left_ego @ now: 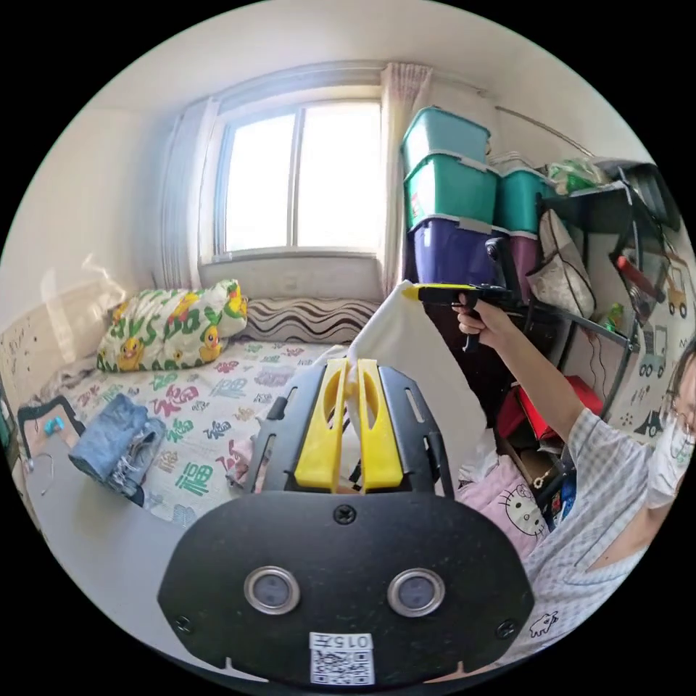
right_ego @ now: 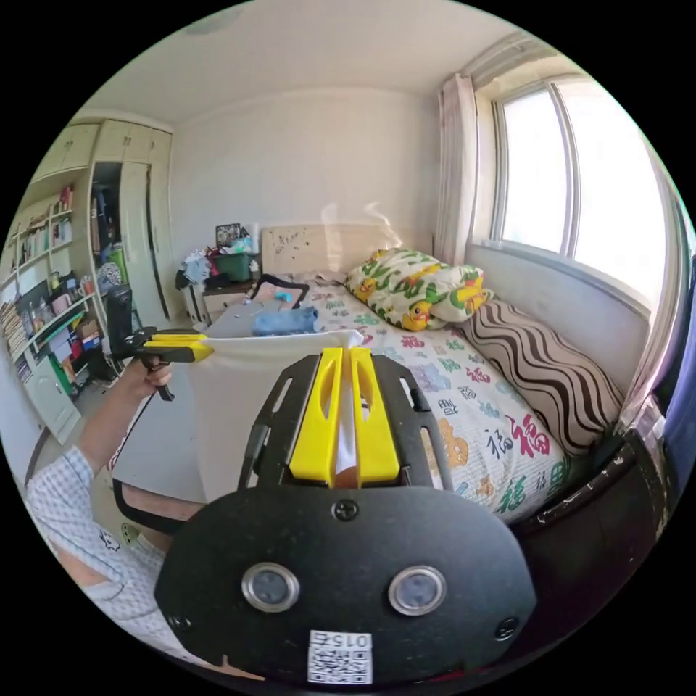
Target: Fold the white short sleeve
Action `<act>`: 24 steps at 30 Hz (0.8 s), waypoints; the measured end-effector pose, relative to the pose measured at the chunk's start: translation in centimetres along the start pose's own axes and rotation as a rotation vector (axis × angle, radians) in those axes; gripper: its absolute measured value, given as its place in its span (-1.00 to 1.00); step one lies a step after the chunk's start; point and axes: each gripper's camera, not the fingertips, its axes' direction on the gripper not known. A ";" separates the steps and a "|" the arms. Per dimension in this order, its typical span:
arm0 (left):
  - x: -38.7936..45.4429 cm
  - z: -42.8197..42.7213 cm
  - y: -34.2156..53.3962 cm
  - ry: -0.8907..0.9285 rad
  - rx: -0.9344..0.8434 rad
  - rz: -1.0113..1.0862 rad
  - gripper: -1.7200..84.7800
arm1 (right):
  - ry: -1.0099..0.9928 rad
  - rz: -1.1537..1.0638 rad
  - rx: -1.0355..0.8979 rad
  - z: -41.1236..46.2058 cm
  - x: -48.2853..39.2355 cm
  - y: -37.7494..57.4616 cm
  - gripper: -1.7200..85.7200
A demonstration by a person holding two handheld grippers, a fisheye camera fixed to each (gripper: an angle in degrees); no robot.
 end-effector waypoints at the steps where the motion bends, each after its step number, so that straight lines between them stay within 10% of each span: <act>1: -1.0 1.3 0.1 -0.007 -0.026 -0.020 -0.94 | 0.015 0.024 -0.070 3.3 1.4 -0.6 -0.95; 13: -11.2 14.8 3.8 0.049 -0.085 -0.296 -0.95 | 0.123 0.134 -0.268 19.0 10.2 -2.8 -0.92; 24: -6.4 17.0 5.9 -0.204 -0.056 -0.220 -0.83 | 0.335 0.150 -0.091 12.1 17.0 -1.5 -0.98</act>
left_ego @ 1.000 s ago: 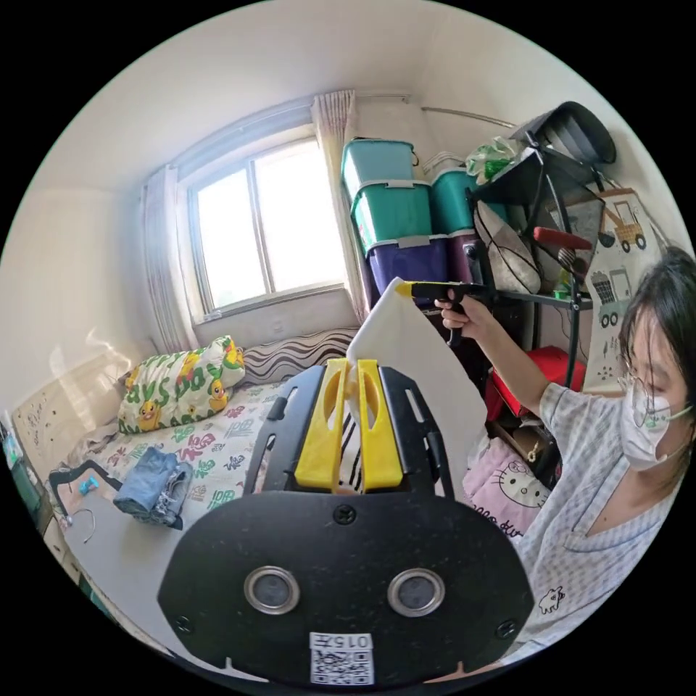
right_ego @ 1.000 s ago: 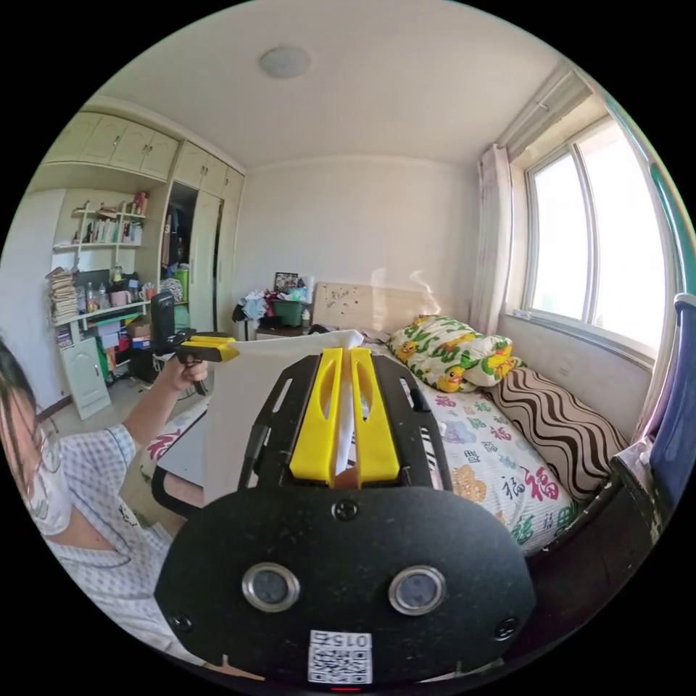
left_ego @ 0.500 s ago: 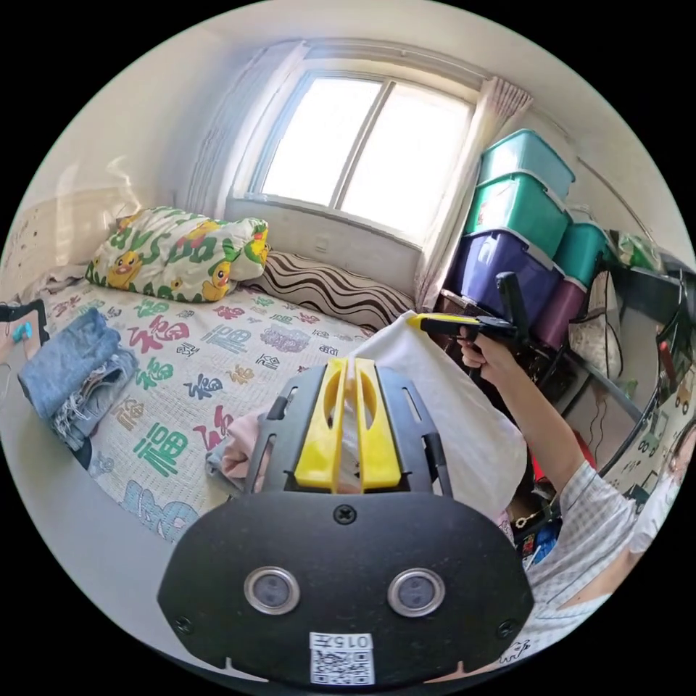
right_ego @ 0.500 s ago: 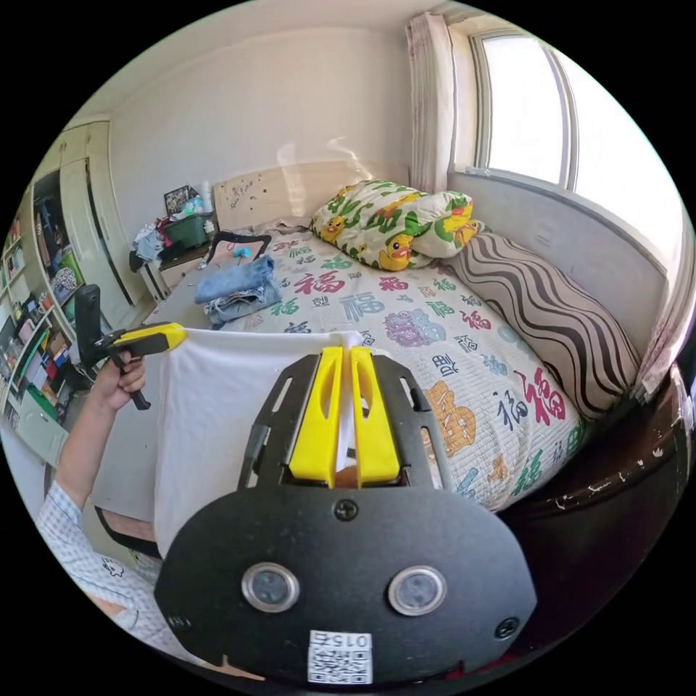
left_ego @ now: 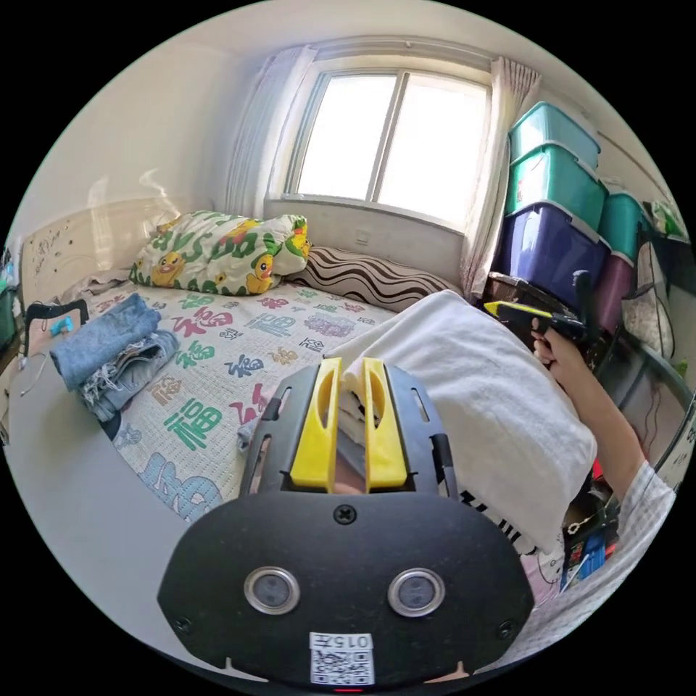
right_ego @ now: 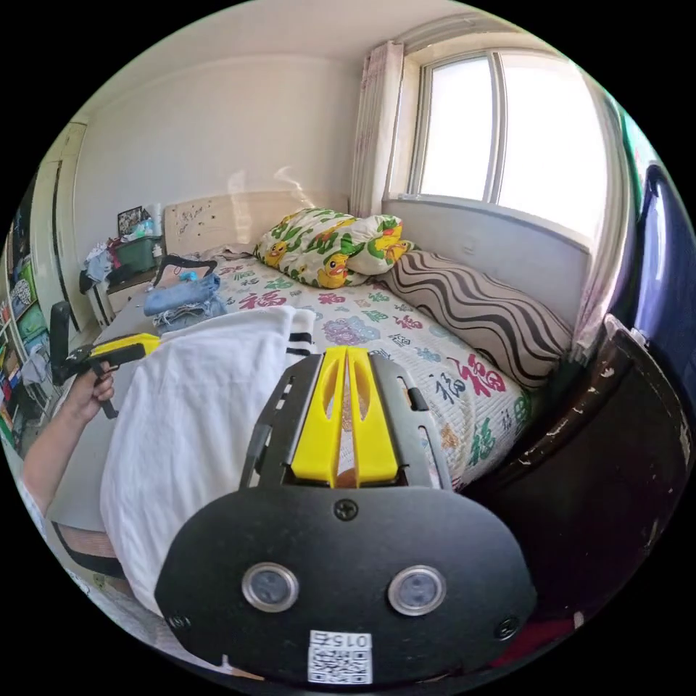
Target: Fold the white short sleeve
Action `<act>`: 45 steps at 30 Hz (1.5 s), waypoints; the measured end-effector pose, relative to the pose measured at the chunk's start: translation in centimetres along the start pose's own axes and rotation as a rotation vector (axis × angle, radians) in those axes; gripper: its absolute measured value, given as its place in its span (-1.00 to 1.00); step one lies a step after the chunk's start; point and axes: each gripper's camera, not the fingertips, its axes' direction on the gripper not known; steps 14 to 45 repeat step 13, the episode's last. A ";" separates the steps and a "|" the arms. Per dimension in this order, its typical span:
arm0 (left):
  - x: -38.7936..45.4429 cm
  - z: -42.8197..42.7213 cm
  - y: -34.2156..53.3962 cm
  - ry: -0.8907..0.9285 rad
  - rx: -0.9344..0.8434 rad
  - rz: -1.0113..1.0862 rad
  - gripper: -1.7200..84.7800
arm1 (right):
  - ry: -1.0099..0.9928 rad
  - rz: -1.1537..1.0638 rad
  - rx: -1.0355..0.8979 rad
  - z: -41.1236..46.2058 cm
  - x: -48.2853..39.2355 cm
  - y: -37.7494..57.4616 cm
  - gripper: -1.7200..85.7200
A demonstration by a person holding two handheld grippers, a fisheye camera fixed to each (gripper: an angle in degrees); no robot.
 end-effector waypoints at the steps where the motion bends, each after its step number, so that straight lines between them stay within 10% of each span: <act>1: 0.4 -0.2 0.1 -0.026 0.000 0.009 -0.82 | 0.009 -0.001 0.039 -1.2 0.9 0.9 -0.98; 13: 13.7 -5.6 7.0 -0.201 0.054 0.310 -0.84 | -0.033 0.090 0.129 -4.9 9.4 19.3 -0.98; 45: 13.7 -5.6 7.0 -0.201 0.054 0.310 -0.84 | -0.033 0.090 0.129 -4.9 9.4 19.3 -0.98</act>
